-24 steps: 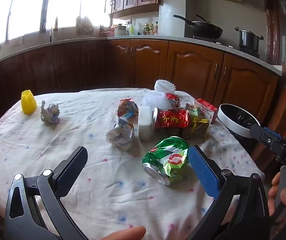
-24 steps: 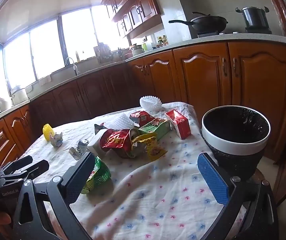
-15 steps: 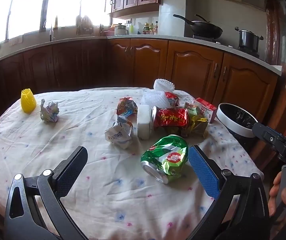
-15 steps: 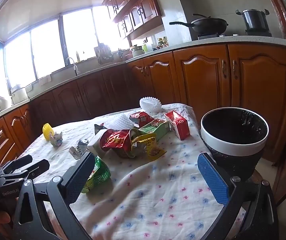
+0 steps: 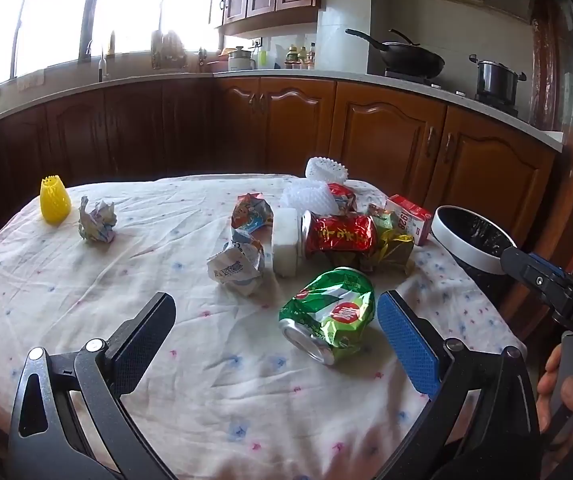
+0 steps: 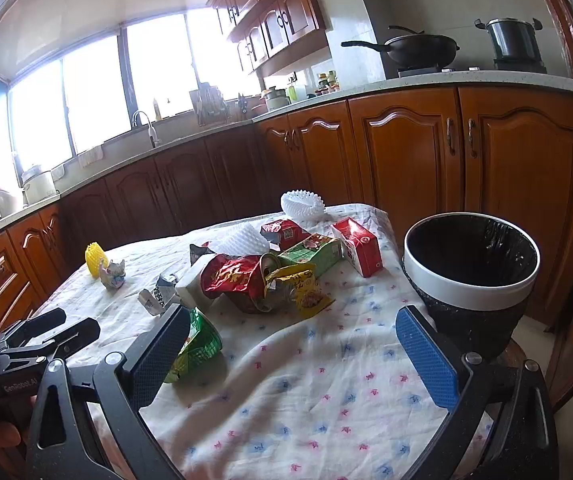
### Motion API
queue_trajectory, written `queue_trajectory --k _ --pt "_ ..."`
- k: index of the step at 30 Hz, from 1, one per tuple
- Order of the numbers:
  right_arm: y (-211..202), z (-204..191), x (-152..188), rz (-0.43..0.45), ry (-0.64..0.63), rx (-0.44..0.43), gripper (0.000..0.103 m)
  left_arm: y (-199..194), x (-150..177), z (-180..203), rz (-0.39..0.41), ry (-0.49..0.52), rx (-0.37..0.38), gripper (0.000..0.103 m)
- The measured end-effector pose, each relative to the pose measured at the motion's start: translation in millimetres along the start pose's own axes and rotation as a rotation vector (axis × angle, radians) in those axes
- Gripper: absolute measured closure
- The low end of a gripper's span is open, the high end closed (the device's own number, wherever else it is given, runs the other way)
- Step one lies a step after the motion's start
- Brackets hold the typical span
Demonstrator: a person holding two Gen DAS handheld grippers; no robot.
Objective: Collect trash
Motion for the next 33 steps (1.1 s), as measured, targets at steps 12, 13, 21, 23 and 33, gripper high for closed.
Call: queue_trajectory --k 12,13,21,23,33 --pt "-2 -6 -1 0.023 -0.056 0.065 0.000 -1 0 0 0.003 -0.006 -0.018 0.001" --pt "-2 -6 -1 0.024 -0.059 0.067 0.000 -1 0 0 0.005 -0.007 -0.021 0.001" --pt "-1 -10 -1 0.021 -0.069 0.062 0.000 -3 -1 -1 0.015 -0.008 -0.031 0.001" --pt "-1 -12 -1 0.021 -0.073 0.060 0.000 -3 -1 -1 0.016 -0.009 -0.030 0.001" --pt "1 -14 1 0.014 -0.075 0.049 0.000 0 -1 -2 0.012 -0.011 -0.034 0.001"
Point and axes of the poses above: each gripper's, at about its wrist camera, not at the fingertips, and y roughly the way its jaws point, z to its right, x to its underside, the point moved 1 cm from there along y, roughly the way its jaws point, and after that the axes turned 4 degrees about y, right-handed, at the moved point
